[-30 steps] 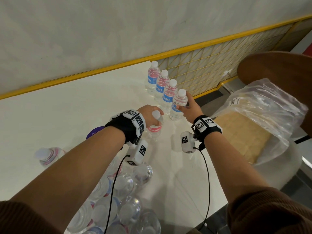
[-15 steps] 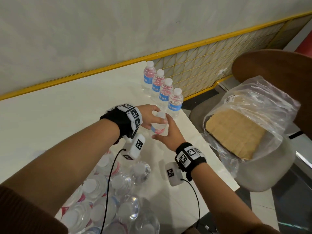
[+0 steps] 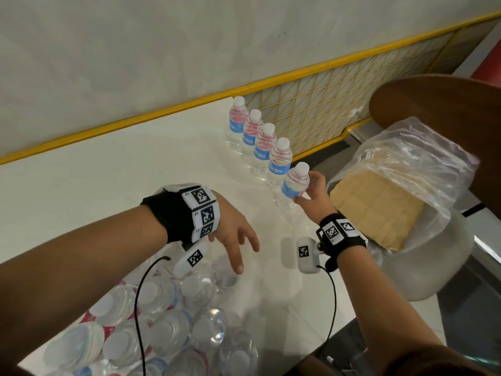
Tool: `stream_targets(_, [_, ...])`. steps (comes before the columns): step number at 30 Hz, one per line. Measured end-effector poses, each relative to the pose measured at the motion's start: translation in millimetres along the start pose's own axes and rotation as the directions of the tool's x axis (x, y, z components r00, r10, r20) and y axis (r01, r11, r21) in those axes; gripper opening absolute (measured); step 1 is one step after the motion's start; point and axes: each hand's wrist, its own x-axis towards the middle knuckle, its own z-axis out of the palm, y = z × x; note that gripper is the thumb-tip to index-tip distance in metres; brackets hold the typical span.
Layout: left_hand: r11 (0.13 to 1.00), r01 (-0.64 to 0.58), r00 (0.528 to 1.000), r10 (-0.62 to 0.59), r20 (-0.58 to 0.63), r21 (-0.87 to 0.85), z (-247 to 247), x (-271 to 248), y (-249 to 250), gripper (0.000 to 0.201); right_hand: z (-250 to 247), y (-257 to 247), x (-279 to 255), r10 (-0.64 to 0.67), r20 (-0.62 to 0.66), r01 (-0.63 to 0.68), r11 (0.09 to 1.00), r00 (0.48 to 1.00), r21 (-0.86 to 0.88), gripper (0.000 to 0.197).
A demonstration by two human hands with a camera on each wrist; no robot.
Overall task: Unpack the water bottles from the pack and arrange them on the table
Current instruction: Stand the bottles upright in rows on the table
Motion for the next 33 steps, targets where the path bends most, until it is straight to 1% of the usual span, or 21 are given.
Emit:
stream_targets(1, [0.999, 0.014, 1.0, -0.014, 0.007, 0.04, 0.8, -0.4, 1.4, 0.067, 2.5, 0.4, -1.8, 0.008, -0.036, -0.008, 1.0, 0.999, 0.007, 0.073])
stream_targets(3, [0.995, 0.033, 0.999, -0.035, 0.022, 0.098, 1.7, -0.3, 3.2, 0.065, 12.4, 3.2, -1.8, 0.026, -0.141, -0.032, 0.999, 0.99, -0.041, 0.085])
stream_targets(4, [0.996, 0.022, 0.999, -0.025, 0.034, 0.086, 2.6, 1.4, 2.9, 0.061, 17.0, 3.5, -1.8, 0.029, -0.191, -0.044, 0.996, 0.981, -0.079, 0.088])
stream_targets(5, [0.998, 0.012, 1.0, -0.014, 0.027, 0.059, 4.5, 3.6, 2.3, 0.056, 20.5, 3.8, -1.1, 0.031, -0.223, -0.053, 0.995, 0.974, -0.09, 0.087])
stream_targets(6, [0.999, 0.011, 1.0, -0.011, -0.011, 0.037, 7.1, 4.1, 2.4, 0.051, 22.7, 3.8, 0.5, 0.036, -0.246, -0.053, 0.997, 0.969, -0.061, 0.083])
stream_targets(8, [0.999, 0.029, 0.996, -0.027, -0.091, 0.024, 11.9, 3.8, 3.6, 0.041, 22.0, 3.1, 2.7, 0.067, -0.233, -0.066, 0.998, 0.97, 0.015, 0.072])
stream_targets(10, [0.999, 0.044, 0.992, -0.043, -0.117, 0.006, 14.6, 5.4, 4.9, 0.035, 18.0, 2.5, 4.0, 0.072, -0.185, -0.074, 0.997, 0.98, -0.006, 0.066])
stream_targets(14, [0.998, 0.048, 0.982, -0.055, -0.182, -0.046, 14.6, 5.4, 3.2, 0.032, 10.6, -2.1, 6.1, 0.062, -0.091, -0.07, 0.994, 0.994, -0.079, 0.069])
stream_targets(18, [0.991, 0.046, 0.974, -0.072, -0.215, -0.123, 12.7, 3.6, -0.3, 0.031, 10.7, -4.6, 9.3, 0.08, -0.079, -0.083, 0.996, 0.994, -0.03, 0.074])
stream_targets(21, [0.98, 0.031, 0.962, -0.082, -0.26, -0.196, 9.1, 4.5, -4.4, 0.029, 9.4, -0.6, 10.9, 0.095, -0.066, -0.097, 0.995, 0.993, -0.013, 0.072])
stream_targets(24, [0.964, 0.022, 0.932, -0.116, -0.343, -0.266, 3.7, 8.3, -6.3, 0.028, 3.9, 4.8, 10.1, 0.083, -0.048, -0.083, 0.996, 0.995, -0.014, 0.065])
stream_targets(25, [0.957, 0.021, 0.915, -0.136, -0.381, -0.291, 1.2, 10.0, -6.0, 0.028, 2.3, 5.6, 9.8, 0.072, -0.039, -0.073, 0.997, 0.997, -0.022, 0.064])
stream_targets(27, [0.944, 0.01, 0.865, -0.173, -0.47, -0.33, -3.6, 13.2, -3.7, 0.027, 1.3, 4.6, 8.7, 0.059, -0.025, -0.06, 0.997, 0.998, -0.042, 0.066])
stream_targets(28, [0.948, 0.01, 0.839, -0.181, -0.512, -0.318, -5.7, 14.9, -2.0, 0.028, 1.4, 3.1, 8.2, 0.053, -0.03, -0.055, 0.997, 0.998, -0.046, 0.067])
stream_targets(29, [0.959, 0.02, 0.823, -0.177, -0.54, -0.283, -7.4, 17.0, -0.4, 0.032, 1.8, 2.1, 8.3, 0.05, -0.041, -0.052, 0.998, 0.998, -0.043, 0.068])
stream_targets(30, [0.97, 0.035, 0.821, -0.164, -0.547, -0.239, -7.7, 18.6, 1.0, 0.038, 2.6, 0.9, 8.4, 0.047, -0.055, -0.049, 0.998, 0.997, -0.035, 0.07])
stream_targets(33, [0.983, 0.076, 0.865, -0.148, -0.479, -0.166, -3.7, 23.6, 4.2, 0.059, 4.3, -1.3, 9.1, 0.058, -0.084, -0.061, 0.998, 0.995, -0.028, 0.071])
